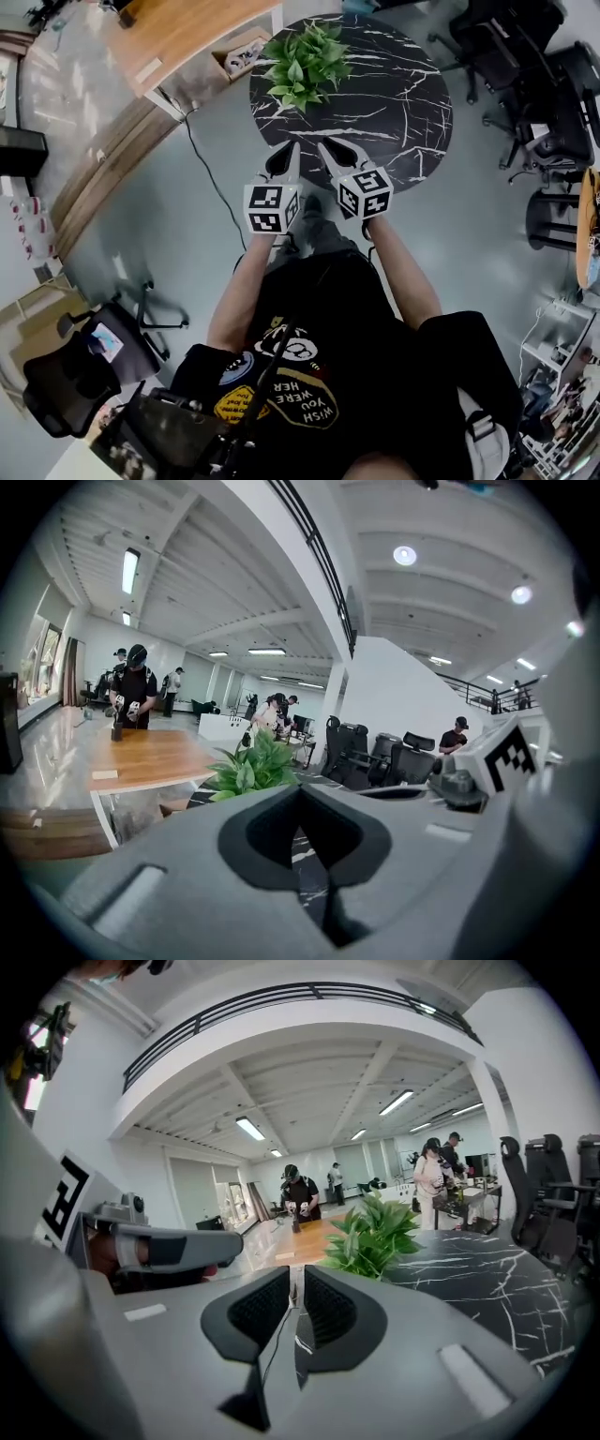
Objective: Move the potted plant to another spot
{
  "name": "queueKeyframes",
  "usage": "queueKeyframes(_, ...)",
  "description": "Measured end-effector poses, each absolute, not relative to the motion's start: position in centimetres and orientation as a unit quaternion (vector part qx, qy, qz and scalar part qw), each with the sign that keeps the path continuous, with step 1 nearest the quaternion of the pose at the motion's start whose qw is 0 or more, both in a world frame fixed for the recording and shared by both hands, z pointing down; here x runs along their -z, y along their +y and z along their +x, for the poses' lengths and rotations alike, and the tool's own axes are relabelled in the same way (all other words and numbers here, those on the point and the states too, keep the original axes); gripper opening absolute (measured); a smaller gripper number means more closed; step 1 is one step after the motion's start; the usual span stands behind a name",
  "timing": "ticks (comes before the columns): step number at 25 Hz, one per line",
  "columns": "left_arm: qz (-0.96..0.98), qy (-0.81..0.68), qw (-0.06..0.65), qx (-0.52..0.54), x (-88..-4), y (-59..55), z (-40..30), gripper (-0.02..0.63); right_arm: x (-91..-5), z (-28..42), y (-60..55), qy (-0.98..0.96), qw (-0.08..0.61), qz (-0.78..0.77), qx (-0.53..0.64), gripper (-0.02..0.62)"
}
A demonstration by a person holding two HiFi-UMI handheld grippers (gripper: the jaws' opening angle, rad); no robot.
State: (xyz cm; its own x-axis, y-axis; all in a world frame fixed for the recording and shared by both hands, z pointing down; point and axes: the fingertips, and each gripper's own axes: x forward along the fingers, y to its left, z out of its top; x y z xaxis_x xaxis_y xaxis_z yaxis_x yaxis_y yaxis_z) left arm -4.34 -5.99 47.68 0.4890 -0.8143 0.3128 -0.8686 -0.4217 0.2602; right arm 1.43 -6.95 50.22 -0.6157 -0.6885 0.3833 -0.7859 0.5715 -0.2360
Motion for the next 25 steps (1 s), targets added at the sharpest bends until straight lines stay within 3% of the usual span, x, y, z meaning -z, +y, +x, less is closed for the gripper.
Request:
queueKeyframes(4, 0.828, -0.519, 0.195, -0.079, -50.4, -10.6, -3.8, 0.005, -54.2, 1.3, -11.9, -0.885, 0.15, 0.4, -0.184, 0.097)
queueKeyframes(13, 0.809, -0.543, 0.196, -0.114, -57.4, -18.3, -5.0, 0.005, -60.4, 2.0, -21.1, -0.862, 0.166, 0.447, -0.174, 0.086)
queueKeyframes(21, 0.804, -0.538, 0.222, -0.122, -61.3, -19.6, -6.9, 0.005, -66.5, 1.3, -27.6, -0.833, 0.186, 0.491, -0.175, 0.382)
queueKeyframes(25, 0.802, -0.535, 0.236, -0.124, -62.4, -19.3, -7.8, 0.005, -70.0, -0.1, -30.3, -0.841, 0.183, 0.478, -0.178, 0.454)
